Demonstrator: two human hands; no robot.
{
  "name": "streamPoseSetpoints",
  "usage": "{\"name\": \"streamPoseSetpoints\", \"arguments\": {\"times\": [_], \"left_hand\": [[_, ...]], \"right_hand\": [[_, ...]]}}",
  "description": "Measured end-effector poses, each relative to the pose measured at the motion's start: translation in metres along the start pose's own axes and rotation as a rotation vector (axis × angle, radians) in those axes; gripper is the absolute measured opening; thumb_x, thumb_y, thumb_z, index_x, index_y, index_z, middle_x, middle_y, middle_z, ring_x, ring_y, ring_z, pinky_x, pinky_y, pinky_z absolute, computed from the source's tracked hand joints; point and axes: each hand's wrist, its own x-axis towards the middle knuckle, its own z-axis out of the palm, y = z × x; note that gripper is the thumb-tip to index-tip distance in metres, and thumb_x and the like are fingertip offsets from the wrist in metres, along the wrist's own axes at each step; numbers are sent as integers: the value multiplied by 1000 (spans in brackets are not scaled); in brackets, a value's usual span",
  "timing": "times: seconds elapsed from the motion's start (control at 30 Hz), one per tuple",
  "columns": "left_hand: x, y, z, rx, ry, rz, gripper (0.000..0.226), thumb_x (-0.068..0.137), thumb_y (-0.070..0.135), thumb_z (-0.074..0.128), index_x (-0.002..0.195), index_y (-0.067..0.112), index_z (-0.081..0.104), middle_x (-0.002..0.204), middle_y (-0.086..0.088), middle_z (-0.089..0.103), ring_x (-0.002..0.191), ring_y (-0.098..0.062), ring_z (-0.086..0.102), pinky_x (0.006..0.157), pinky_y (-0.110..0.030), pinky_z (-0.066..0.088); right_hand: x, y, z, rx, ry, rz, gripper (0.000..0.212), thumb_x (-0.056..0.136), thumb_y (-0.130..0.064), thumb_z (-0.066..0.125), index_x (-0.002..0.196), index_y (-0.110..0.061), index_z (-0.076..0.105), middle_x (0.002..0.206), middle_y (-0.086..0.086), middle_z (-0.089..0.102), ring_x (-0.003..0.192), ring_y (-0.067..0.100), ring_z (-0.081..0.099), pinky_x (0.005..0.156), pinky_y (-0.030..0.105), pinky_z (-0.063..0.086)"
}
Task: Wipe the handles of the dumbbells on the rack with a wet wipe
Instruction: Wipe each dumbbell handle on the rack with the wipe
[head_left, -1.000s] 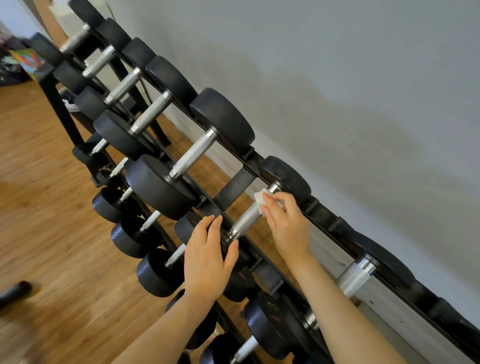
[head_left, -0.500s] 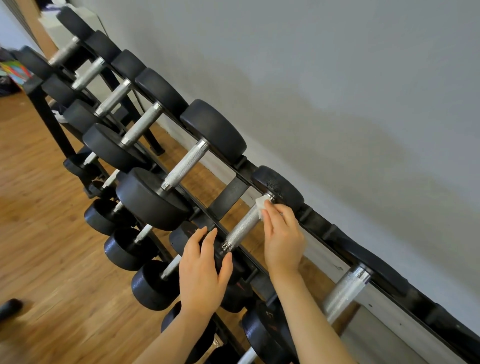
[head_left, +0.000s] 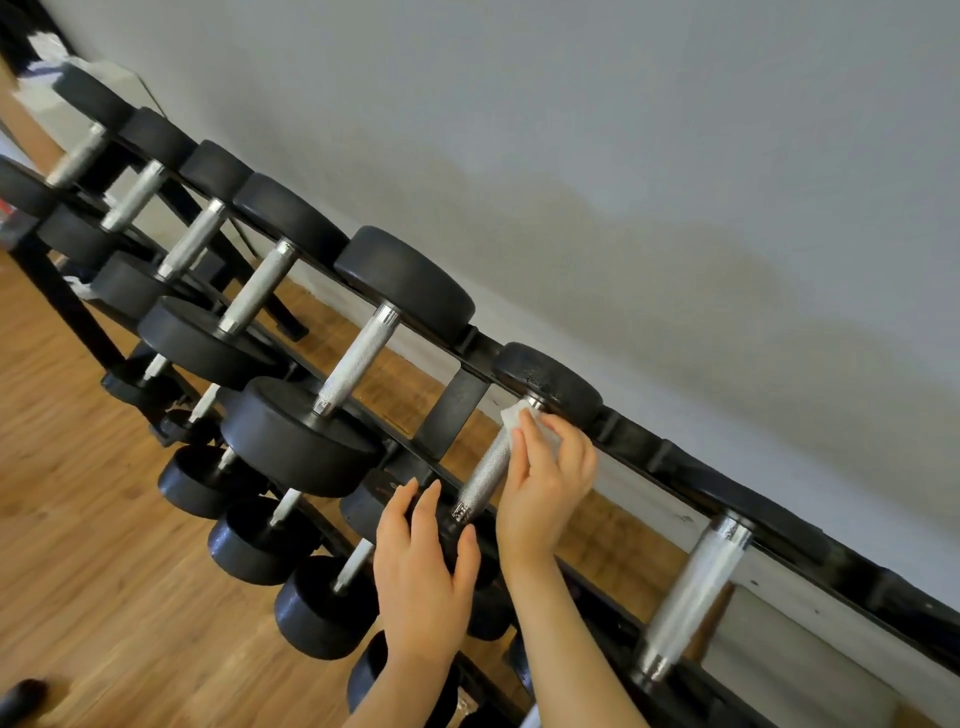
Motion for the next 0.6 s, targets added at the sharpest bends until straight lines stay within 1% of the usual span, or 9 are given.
{"name": "streamPoseSetpoints", "arguments": {"times": [0.07,0.13,0.2,0.3,0.4,0.5,0.6], "left_hand": [[0,0,1,-17,12,12,53,93,37,57,139,13,51,145,-9,45,134,-27,42,105,-46,41],[1,0,0,-15,14,18,59,91,48,48,139,14,51,145,-8,45,134,-25,41,105,-42,38],[2,-1,0,-11,16,26,64,89,52,41,140,14,51,145,-8,45,134,-24,40,105,-41,38],[3,-3,0,-12,13,47,65,89,52,41,140,14,51,145,-9,45,134,-23,38,105,-43,39],[3,-5,0,-3,13,55,65,88,52,41,141,15,50,145,-8,45,135,-23,38,106,-41,37],[3,-6,1,-10,16,71,63,89,51,42,140,15,50,145,-9,44,135,-23,38,106,-38,34],[3,-7,1,-13,17,88,62,89,50,42,140,14,50,145,-8,43,135,-22,38,105,-36,33]], "right_hand": [[-3,1,4,13,12,5,28,96,-27,53,114,-16,71,113,4,65,108,25,55,91,44,46],[-4,0,7,37,33,40,27,96,-26,55,113,-15,72,111,5,65,105,24,56,89,43,47],[-1,-4,10,116,46,88,28,96,-26,54,114,-13,72,110,7,64,101,23,56,81,39,51],[5,-8,12,250,85,130,29,96,-24,54,114,-9,71,106,9,61,94,22,58,72,36,56],[-6,-8,7,313,97,155,25,92,-15,61,115,-7,70,107,10,61,95,21,61,73,35,58],[-12,-8,2,341,76,155,27,91,-14,61,115,-6,69,110,11,61,98,19,61,77,30,57],[-2,-5,4,347,89,153,24,90,-9,64,113,-5,70,110,10,62,99,17,61,77,28,57]]}}
